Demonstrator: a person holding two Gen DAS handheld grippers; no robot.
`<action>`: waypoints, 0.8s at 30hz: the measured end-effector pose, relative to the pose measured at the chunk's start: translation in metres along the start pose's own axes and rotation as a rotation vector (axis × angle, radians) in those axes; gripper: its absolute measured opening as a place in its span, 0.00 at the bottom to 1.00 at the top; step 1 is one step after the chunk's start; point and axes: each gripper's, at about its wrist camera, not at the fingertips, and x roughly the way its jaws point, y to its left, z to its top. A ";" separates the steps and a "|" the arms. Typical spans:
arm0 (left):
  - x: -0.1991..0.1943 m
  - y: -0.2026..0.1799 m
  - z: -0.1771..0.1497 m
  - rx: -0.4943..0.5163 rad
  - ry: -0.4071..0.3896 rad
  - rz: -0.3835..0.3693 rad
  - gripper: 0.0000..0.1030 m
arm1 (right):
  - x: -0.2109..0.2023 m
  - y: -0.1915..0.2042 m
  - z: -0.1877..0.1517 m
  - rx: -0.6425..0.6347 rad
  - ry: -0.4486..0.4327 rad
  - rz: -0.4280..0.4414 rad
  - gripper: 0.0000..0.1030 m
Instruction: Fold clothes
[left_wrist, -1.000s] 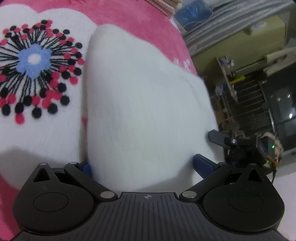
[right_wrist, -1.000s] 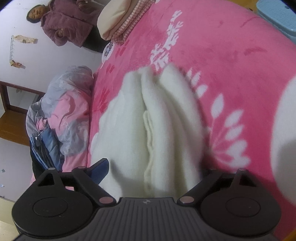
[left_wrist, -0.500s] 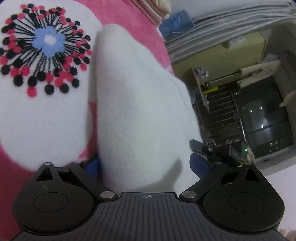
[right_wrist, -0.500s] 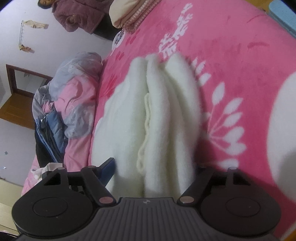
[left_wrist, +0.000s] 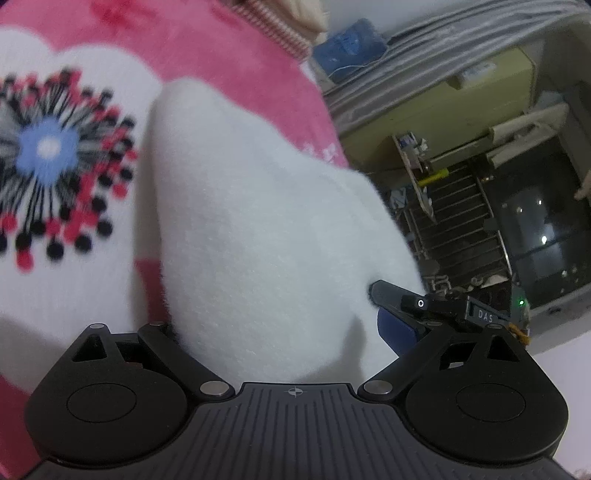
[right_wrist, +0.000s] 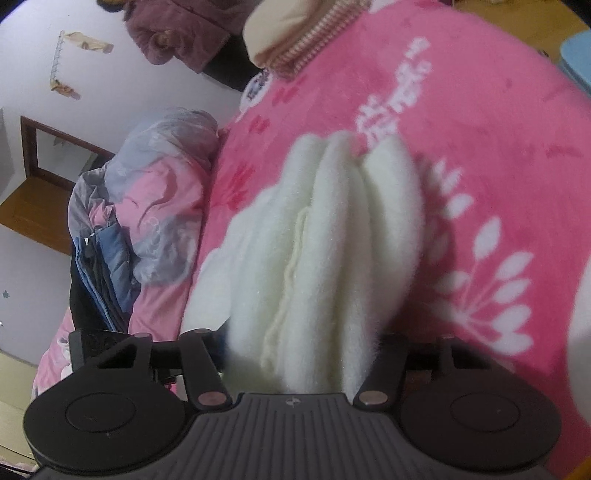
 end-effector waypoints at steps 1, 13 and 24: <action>-0.001 -0.003 0.003 0.011 -0.003 0.001 0.93 | 0.000 0.003 0.001 -0.005 -0.008 0.000 0.60; -0.011 -0.024 0.064 0.165 0.012 0.031 0.92 | -0.002 0.027 0.049 -0.027 -0.157 0.024 0.60; -0.001 -0.124 0.144 0.420 0.235 0.071 0.90 | -0.054 0.062 0.100 0.058 -0.336 0.002 0.60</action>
